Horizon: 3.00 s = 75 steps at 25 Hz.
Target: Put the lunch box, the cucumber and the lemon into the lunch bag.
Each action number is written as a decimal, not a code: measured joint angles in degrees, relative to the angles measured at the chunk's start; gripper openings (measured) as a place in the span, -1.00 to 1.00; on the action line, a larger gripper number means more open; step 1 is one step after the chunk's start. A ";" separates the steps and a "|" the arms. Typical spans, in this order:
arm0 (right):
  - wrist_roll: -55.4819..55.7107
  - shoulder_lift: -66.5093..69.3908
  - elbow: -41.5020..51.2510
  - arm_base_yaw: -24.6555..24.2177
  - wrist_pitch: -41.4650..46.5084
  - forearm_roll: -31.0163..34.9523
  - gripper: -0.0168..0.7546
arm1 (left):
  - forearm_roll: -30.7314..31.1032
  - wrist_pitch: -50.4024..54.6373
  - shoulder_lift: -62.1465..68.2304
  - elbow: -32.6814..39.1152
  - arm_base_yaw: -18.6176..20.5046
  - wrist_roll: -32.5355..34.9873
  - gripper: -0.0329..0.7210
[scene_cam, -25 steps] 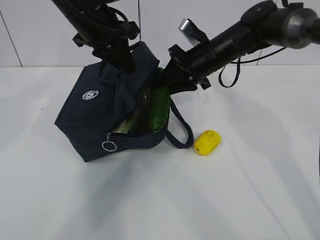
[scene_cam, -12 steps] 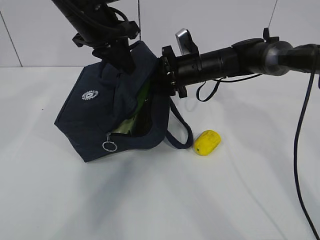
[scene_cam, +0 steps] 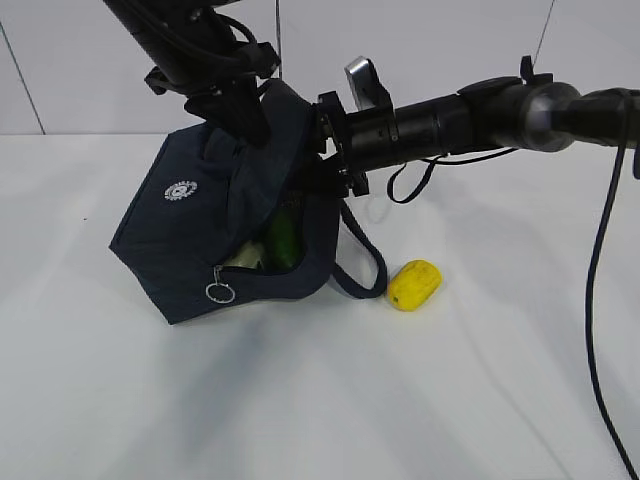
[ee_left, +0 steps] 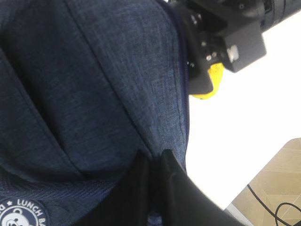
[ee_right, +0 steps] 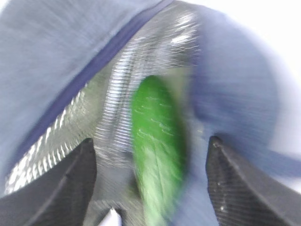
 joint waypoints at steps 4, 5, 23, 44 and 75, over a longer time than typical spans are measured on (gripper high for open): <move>2.03 -0.85 0.00 -2.24 0.00 -4.15 0.45 | 0.00 0.00 0.00 0.00 0.00 -0.11 -0.90; 2.51 -1.54 0.00 -2.87 0.00 -5.88 0.45 | 0.00 0.00 0.00 0.00 0.00 -0.11 -0.90; 29.91 -15.33 0.10 -3.96 1.82 -53.87 0.45 | 0.43 0.00 0.00 0.00 0.00 -0.11 -0.90; 32.08 -18.49 17.19 1.35 1.85 -63.04 0.45 | 1.60 0.00 0.00 0.00 0.00 -0.11 -0.90; 34.87 -12.41 17.30 1.35 -5.40 -60.16 0.06 | 1.74 0.00 0.00 0.00 0.00 -0.11 -0.90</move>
